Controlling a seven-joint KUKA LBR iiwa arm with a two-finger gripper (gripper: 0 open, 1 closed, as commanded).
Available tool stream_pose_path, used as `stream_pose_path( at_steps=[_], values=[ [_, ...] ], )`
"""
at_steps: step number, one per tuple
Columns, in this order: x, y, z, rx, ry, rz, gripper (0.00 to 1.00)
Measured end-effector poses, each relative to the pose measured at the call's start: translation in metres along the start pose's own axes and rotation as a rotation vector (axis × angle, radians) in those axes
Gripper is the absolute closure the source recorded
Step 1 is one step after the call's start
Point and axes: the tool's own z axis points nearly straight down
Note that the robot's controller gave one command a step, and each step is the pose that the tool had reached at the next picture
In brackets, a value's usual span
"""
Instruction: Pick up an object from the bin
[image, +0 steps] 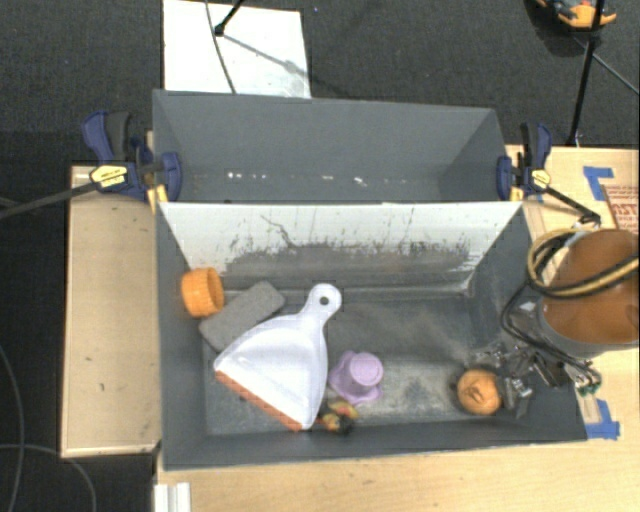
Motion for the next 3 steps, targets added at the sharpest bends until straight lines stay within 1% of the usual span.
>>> stream_pose_path(
  at_steps=[1, 2, 3],
  values=[
    [0.0, 0.0, 0.0, 0.0, 0.0, -0.004, 1.0],
    [-0.001, -0.001, -0.069, -0.005, -0.004, 0.003, 1.0],
    [-0.001, -0.001, -0.102, -0.006, -0.003, 0.0, 1.0]
  ],
)
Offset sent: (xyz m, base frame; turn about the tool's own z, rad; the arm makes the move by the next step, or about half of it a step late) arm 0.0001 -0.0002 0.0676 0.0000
